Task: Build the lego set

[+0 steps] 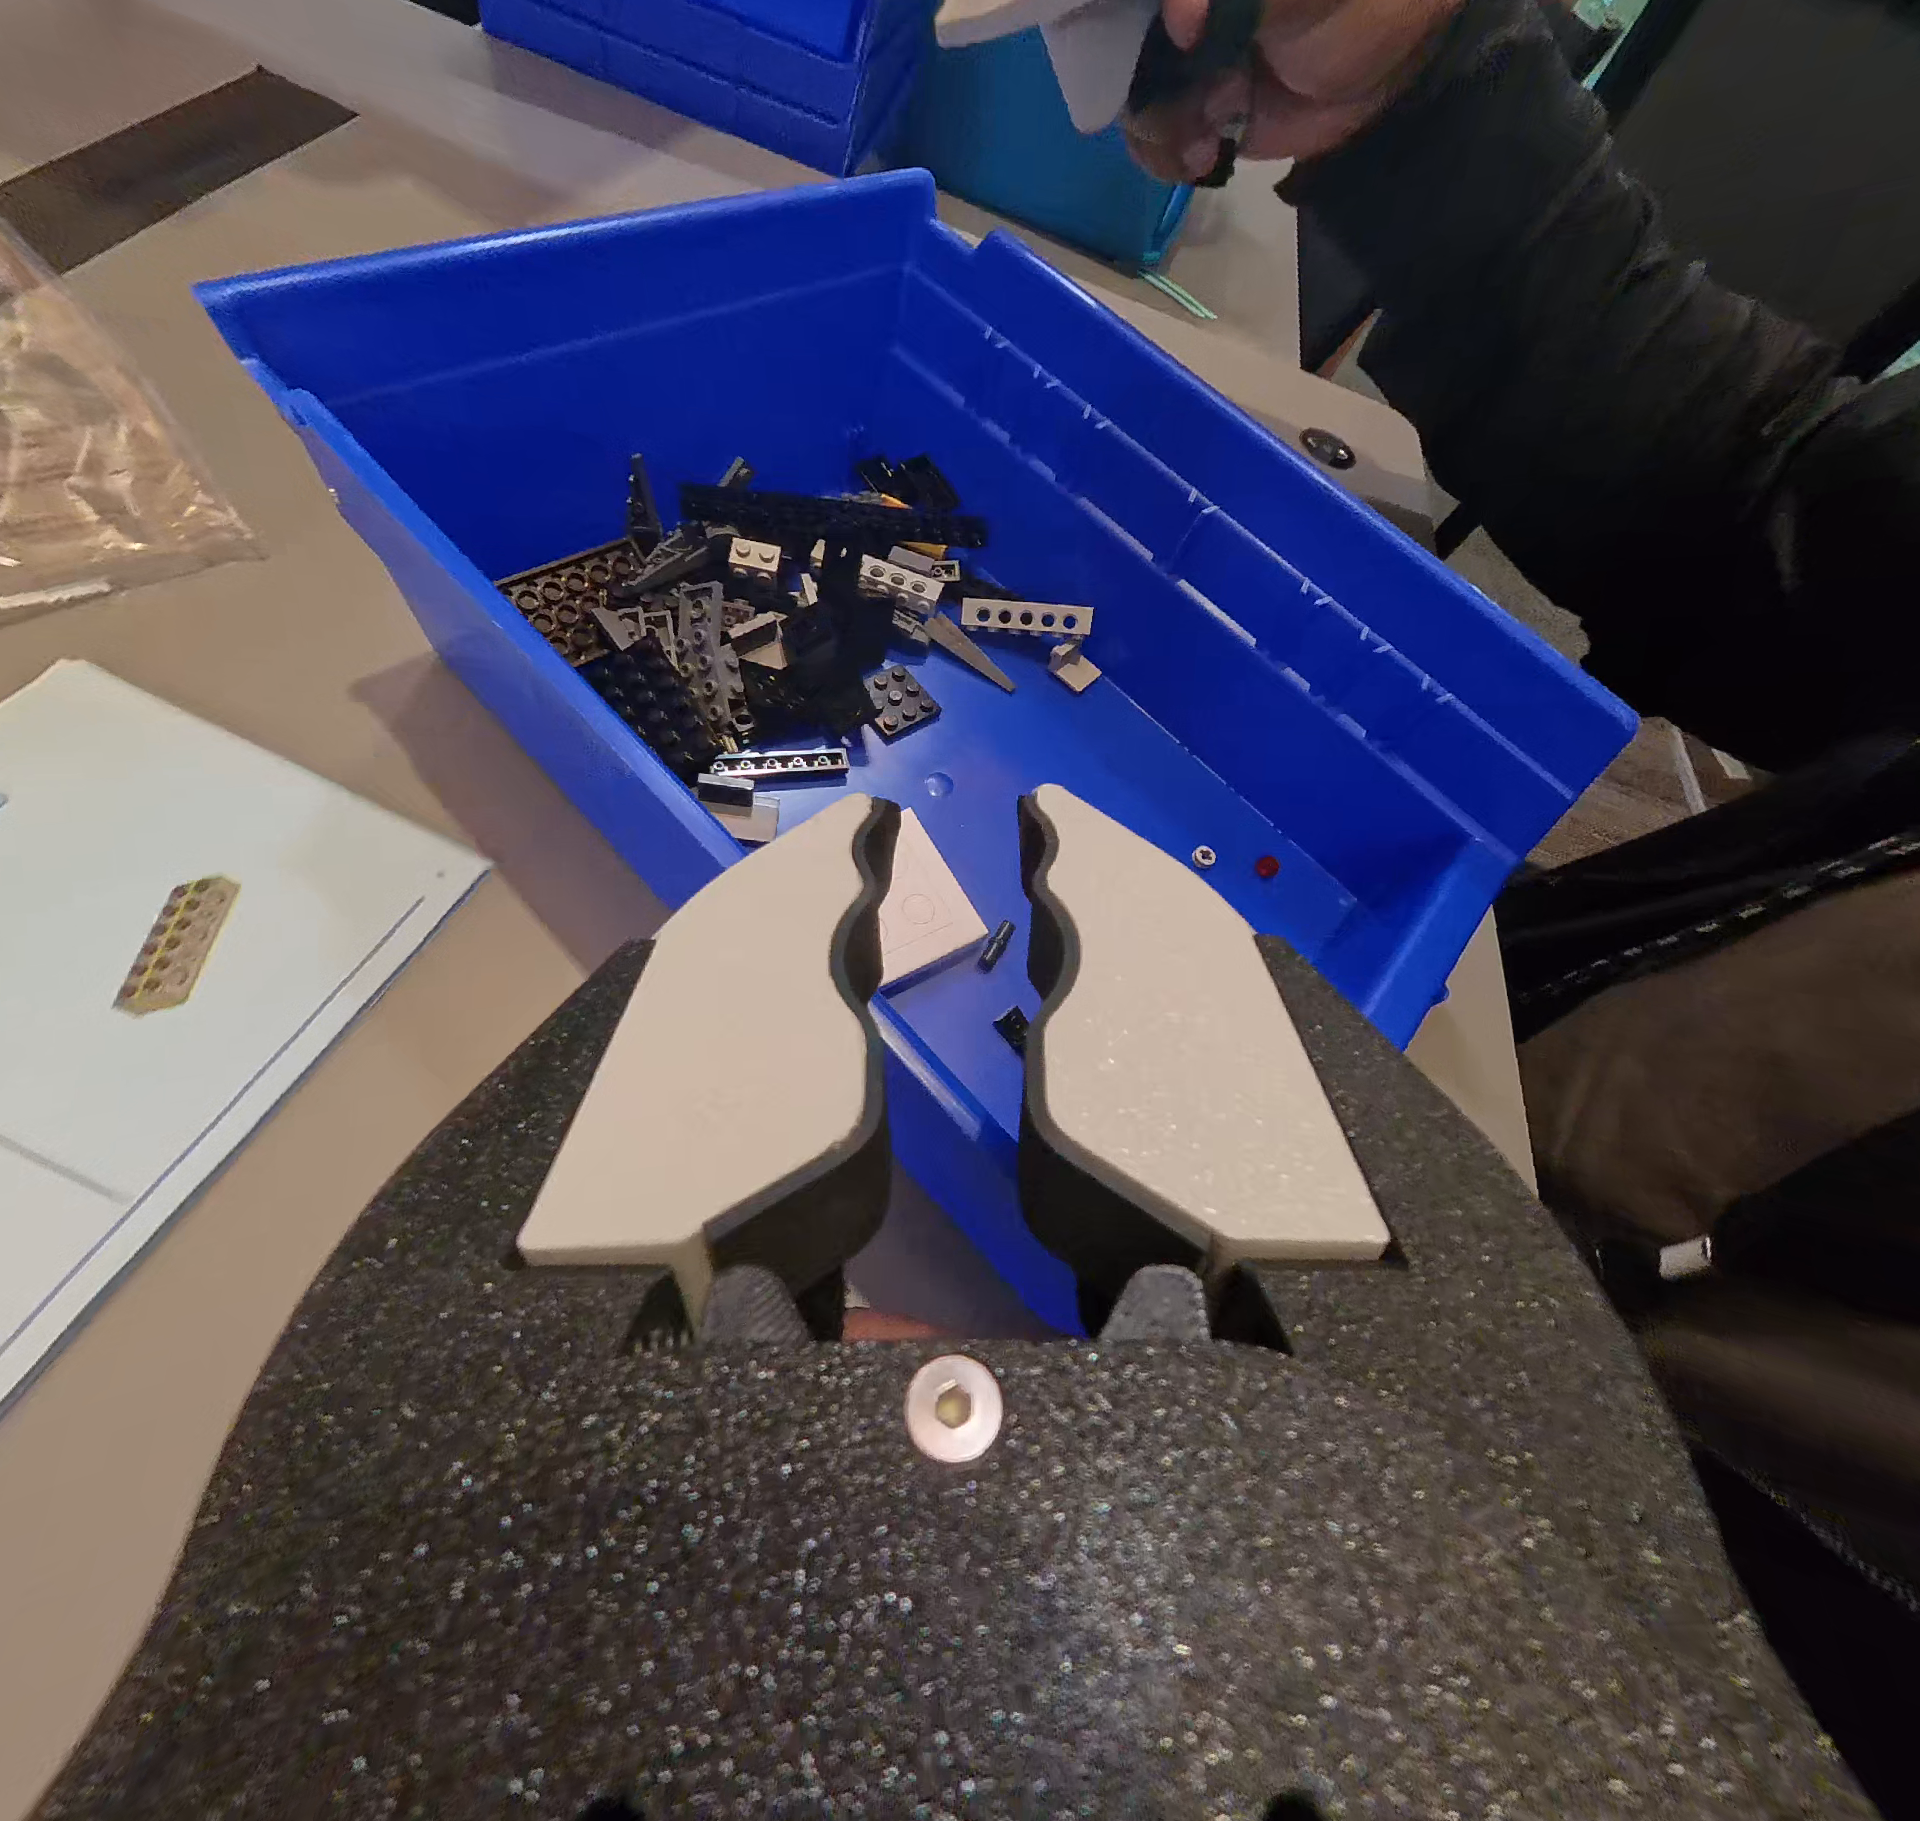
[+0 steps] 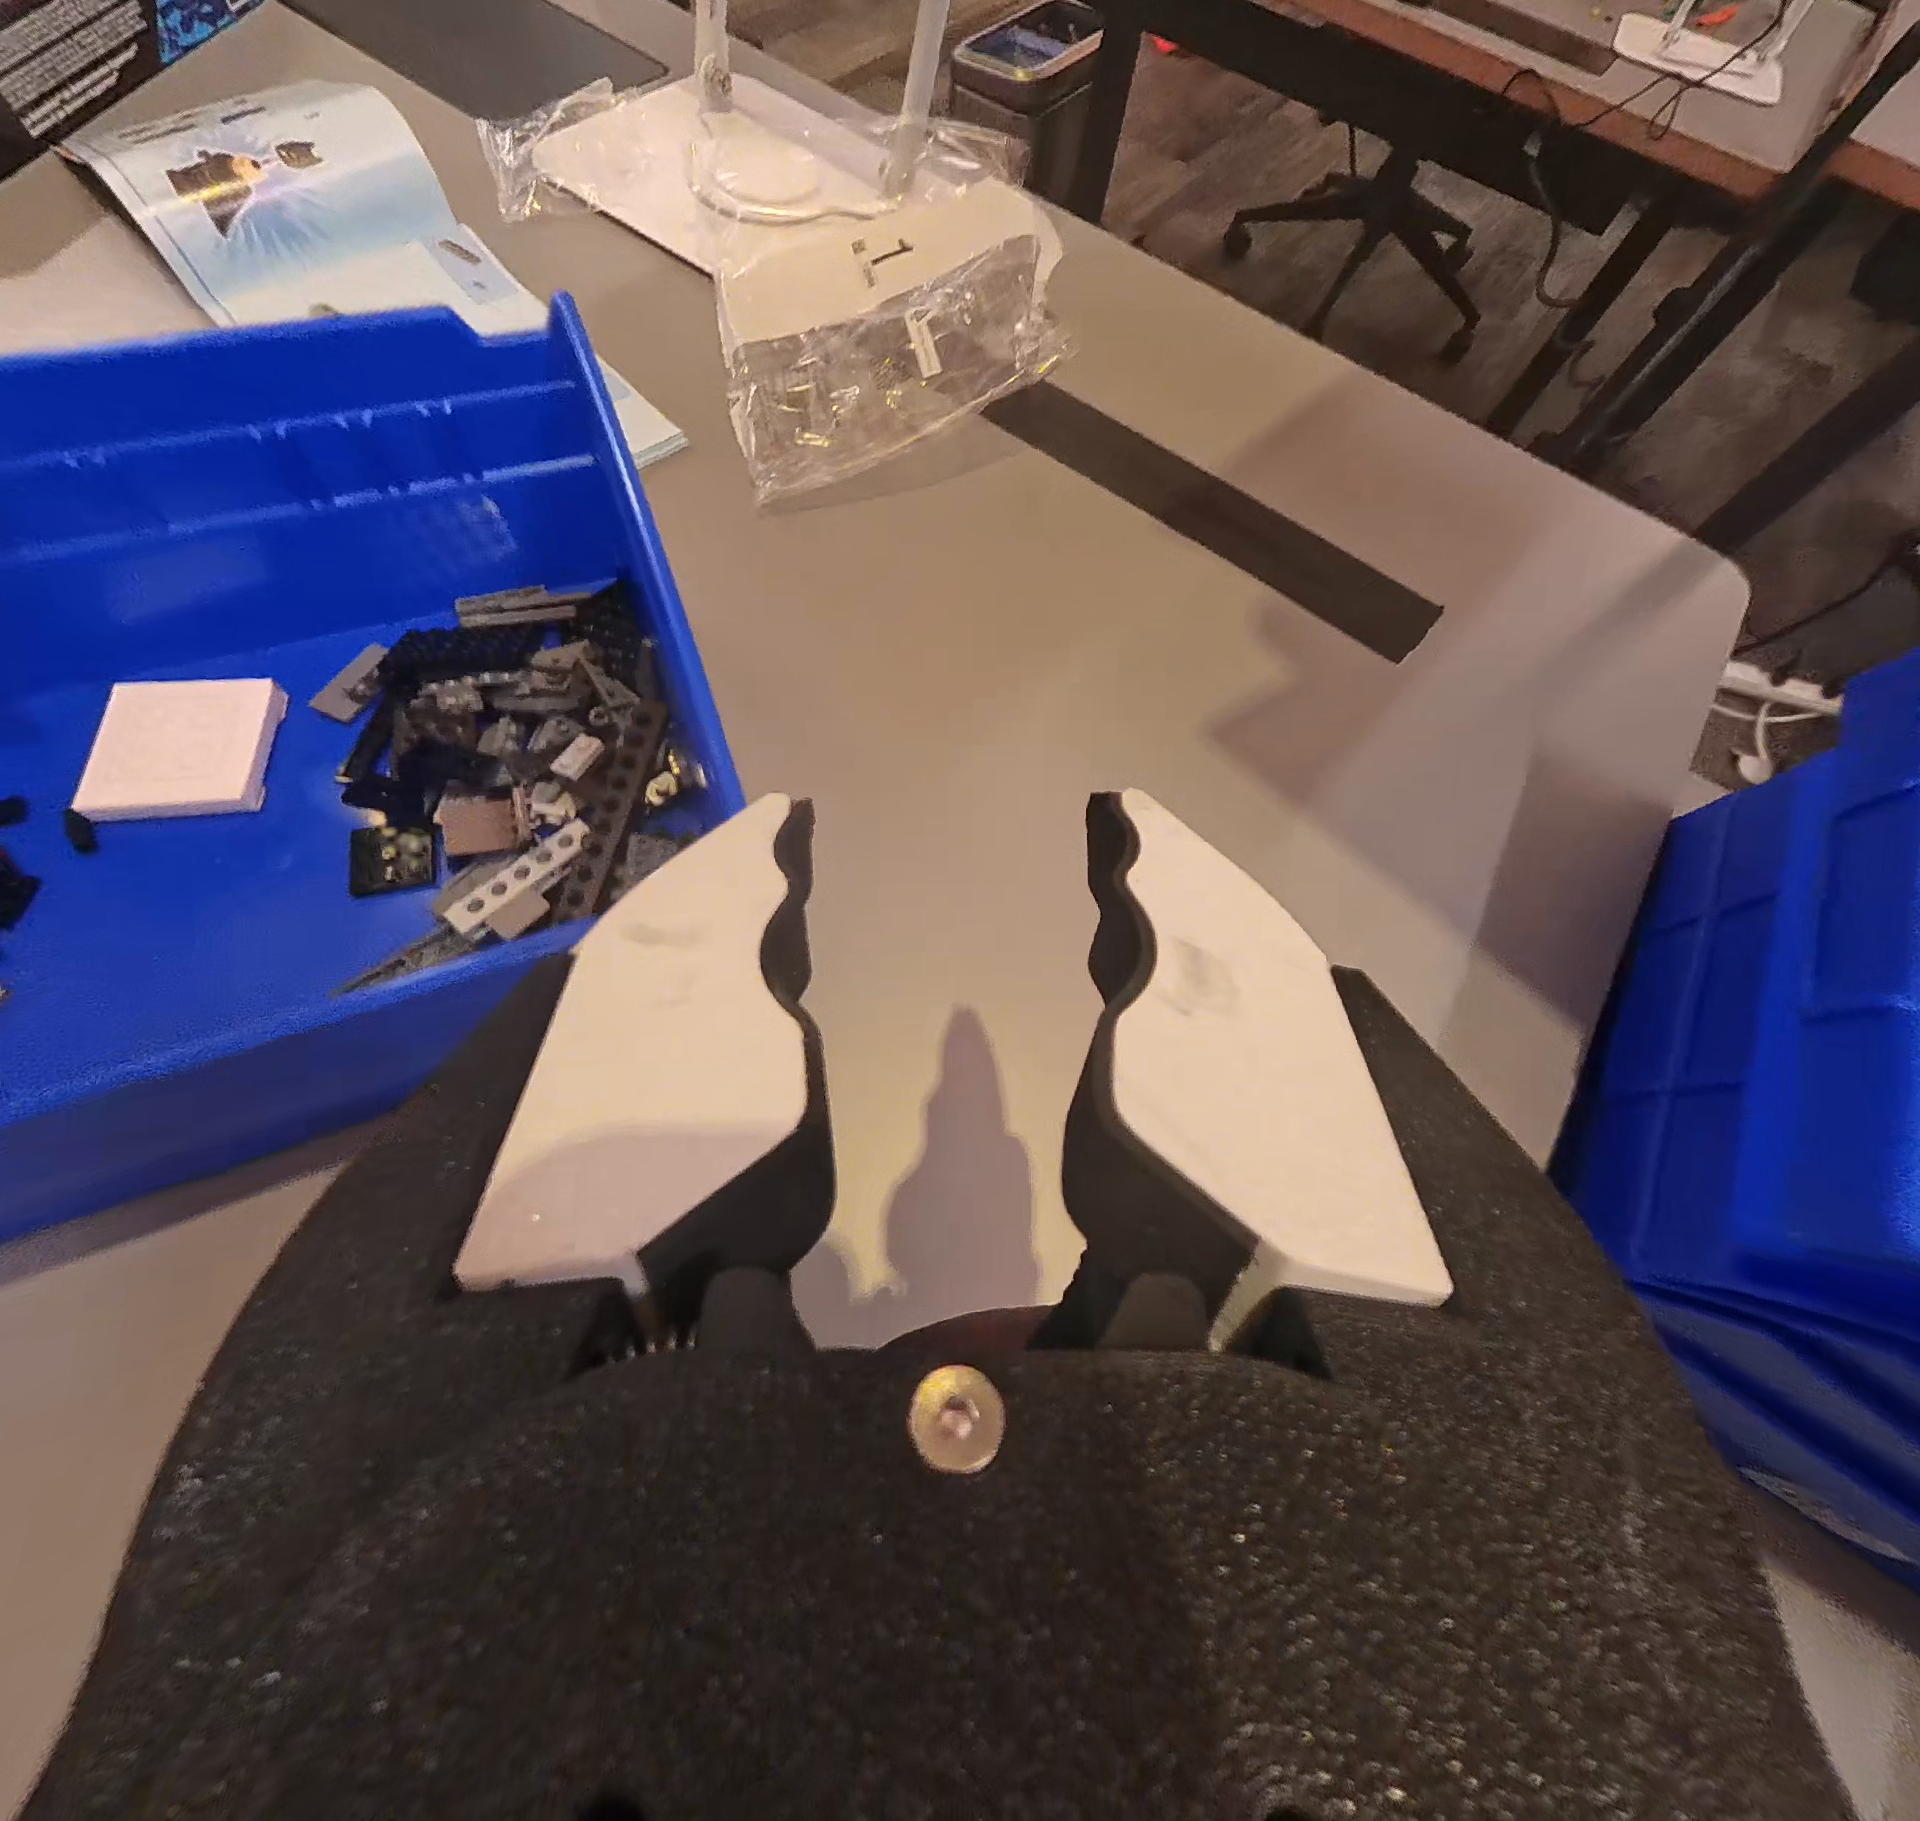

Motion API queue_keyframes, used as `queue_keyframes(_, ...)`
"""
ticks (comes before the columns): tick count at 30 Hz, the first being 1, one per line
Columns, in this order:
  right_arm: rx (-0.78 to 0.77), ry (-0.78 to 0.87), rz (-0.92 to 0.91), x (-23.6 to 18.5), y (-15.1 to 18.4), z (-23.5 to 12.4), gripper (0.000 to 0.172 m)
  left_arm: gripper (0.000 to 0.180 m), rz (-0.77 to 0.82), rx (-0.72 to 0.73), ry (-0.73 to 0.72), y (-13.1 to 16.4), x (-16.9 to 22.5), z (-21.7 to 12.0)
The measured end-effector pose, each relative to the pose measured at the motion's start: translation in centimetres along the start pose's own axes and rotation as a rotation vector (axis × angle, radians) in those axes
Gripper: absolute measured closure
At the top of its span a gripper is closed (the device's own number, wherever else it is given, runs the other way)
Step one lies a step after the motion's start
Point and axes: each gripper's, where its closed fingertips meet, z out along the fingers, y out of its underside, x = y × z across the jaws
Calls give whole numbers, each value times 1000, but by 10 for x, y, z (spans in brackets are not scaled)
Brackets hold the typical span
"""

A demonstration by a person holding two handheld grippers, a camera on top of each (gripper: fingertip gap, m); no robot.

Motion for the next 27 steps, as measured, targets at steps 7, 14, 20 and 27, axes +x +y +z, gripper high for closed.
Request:
queue_keyframes(7, -28, 12, -41, 40, -4, 14, 120, 147, 57, -24, 41, -11, 12, 30)
queue_keyframes(14, -34, -6, 14, 70, 17, 78, 126, 137, 146, 12, -72, -31, -6, 32)
queue_keyframes(20, -28, -45, -38, 65, 12, 136, 126, 136, 145, 81, -151, -61, -7, 30)
queue_keyframes(27, 23, -80, -26, 55, 11, 169, 125, 137, 122, 83, -300, -89, -3, 38)
